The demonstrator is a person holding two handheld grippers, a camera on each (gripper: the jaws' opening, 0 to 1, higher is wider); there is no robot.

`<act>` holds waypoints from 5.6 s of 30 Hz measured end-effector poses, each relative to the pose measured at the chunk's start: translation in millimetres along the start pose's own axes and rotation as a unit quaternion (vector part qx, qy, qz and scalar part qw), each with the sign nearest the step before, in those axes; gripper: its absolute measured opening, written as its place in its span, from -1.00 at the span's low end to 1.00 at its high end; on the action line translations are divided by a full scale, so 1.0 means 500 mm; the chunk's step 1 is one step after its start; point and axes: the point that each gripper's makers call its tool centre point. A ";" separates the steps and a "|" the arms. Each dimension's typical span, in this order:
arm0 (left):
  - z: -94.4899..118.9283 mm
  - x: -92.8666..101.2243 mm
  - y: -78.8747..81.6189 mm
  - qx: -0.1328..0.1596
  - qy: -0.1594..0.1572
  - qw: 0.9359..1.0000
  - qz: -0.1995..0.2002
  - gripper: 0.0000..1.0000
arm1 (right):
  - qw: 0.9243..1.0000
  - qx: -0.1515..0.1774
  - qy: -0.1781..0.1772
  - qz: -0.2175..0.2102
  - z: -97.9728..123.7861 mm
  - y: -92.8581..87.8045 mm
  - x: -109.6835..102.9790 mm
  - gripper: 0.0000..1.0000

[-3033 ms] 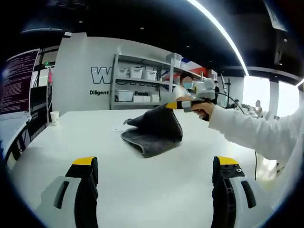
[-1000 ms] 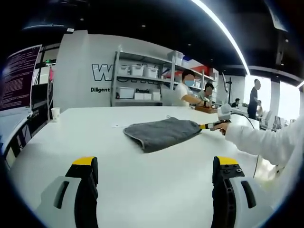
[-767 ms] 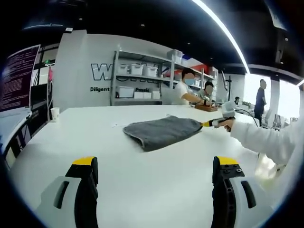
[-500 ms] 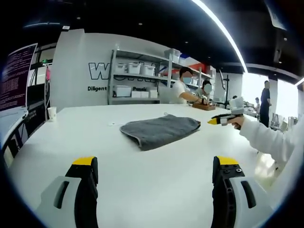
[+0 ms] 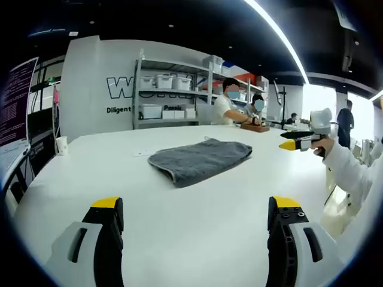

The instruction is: Open the folded towel by lifting each exposed corner and separating the folded layers until the towel lies flat within the target outline without major curled edges

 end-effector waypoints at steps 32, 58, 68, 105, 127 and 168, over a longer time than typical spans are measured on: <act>0.024 0.007 0.007 0.005 0.005 1.000 -0.007 0.99 | 0.998 -0.054 0.011 0.029 0.026 -0.032 -0.061 0.99; 0.047 -0.007 0.005 0.021 0.013 1.000 0.007 0.99 | 0.971 -0.013 0.076 0.228 -0.140 0.180 -0.268 0.85; 0.053 -0.012 0.005 0.026 0.013 1.000 0.011 0.99 | 0.957 -0.021 0.094 0.275 -0.250 0.195 -0.354 0.74; 0.086 -0.043 -0.008 0.041 0.025 0.998 0.031 0.99 | 0.937 -0.065 0.149 0.308 -0.417 0.087 -0.515 -0.63; 0.086 -0.037 -0.001 0.036 0.026 0.999 0.027 0.99 | 0.959 -0.052 0.200 0.195 -0.399 0.166 -0.436 -1.00; 0.076 -0.033 0.016 0.032 0.027 0.999 0.018 0.99 | 0.996 -0.022 0.045 0.069 -0.372 0.246 0.005 -1.00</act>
Point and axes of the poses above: the point that each gripper's makers call its tool centre point, and the gripper's own axes: z roughly backward along the fingers, x roughly to its right, y roughly out of its top, and after that the axes turned 12 degrees about -x, right-handed
